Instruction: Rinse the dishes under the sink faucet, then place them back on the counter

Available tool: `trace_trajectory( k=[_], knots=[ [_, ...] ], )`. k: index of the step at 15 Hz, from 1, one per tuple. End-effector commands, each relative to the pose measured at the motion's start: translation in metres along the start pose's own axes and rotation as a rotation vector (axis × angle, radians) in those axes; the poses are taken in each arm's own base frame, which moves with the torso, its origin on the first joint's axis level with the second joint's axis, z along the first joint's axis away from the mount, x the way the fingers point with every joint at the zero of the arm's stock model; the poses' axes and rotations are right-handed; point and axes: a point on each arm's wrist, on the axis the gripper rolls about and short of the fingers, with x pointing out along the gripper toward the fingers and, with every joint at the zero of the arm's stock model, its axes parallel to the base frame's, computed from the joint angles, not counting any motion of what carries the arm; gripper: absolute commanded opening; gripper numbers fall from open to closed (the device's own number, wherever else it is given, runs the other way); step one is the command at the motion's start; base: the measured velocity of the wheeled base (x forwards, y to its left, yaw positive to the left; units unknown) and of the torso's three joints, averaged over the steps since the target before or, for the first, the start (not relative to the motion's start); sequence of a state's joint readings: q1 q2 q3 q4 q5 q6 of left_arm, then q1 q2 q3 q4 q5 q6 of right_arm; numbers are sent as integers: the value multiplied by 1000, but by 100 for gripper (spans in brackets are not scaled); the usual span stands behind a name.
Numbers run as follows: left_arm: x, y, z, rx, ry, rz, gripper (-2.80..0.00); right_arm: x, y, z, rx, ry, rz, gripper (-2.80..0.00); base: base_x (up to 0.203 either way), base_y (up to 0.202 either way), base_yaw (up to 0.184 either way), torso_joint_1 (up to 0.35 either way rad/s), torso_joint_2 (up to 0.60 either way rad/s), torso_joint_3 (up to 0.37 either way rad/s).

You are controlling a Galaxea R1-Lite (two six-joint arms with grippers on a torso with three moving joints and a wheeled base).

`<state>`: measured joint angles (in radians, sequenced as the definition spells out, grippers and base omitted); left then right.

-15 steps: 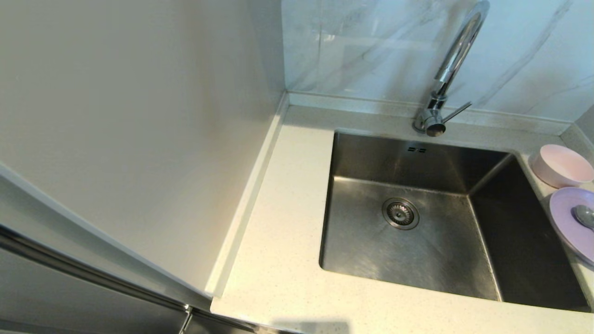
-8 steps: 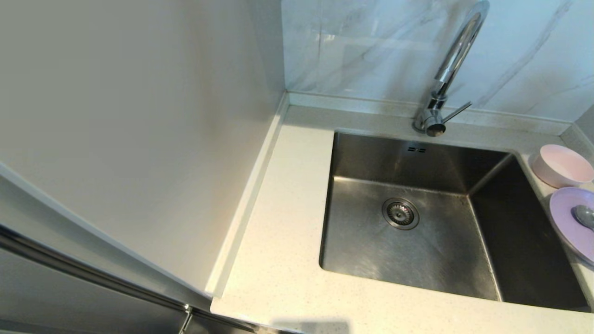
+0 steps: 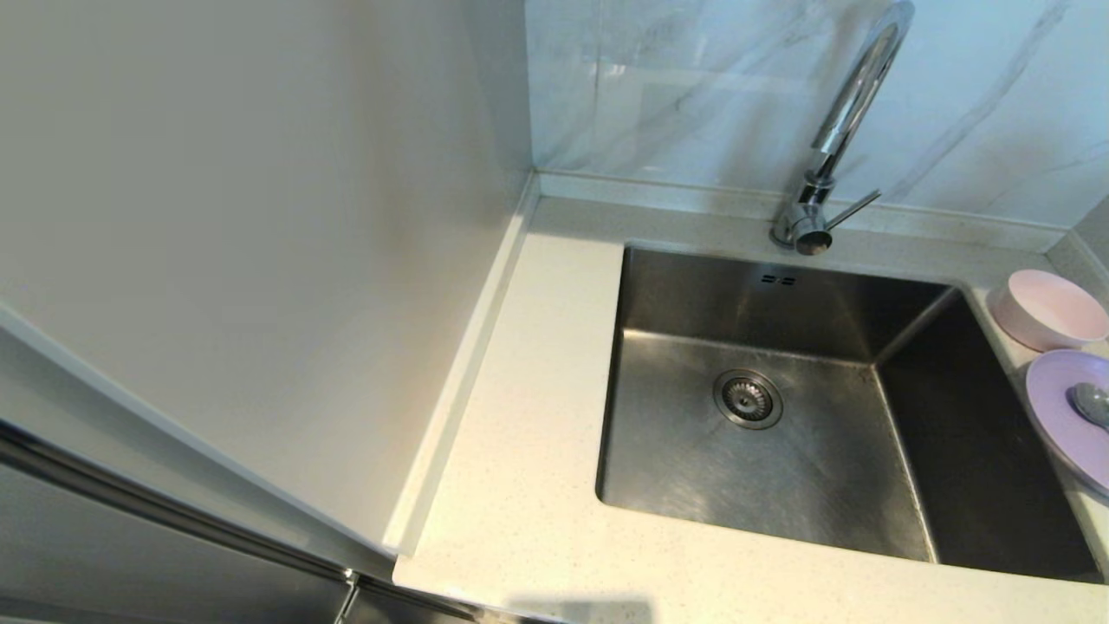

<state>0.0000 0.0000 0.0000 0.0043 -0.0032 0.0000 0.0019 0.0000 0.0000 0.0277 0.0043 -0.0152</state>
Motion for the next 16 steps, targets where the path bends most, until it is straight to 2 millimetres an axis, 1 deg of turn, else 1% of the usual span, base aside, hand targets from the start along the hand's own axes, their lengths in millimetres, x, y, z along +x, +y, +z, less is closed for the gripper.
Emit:
trace_trajectory(
  k=[1, 16],
  knots=[
    [0, 0, 0, 0, 0, 0, -280, 1, 0, -3, 0, 12, 0, -280, 0, 0, 0, 0, 0, 0],
    [0, 0, 0, 0, 0, 0, -280, 1, 0, -3, 0, 12, 0, -280, 0, 0, 0, 0, 0, 0]
  ],
)
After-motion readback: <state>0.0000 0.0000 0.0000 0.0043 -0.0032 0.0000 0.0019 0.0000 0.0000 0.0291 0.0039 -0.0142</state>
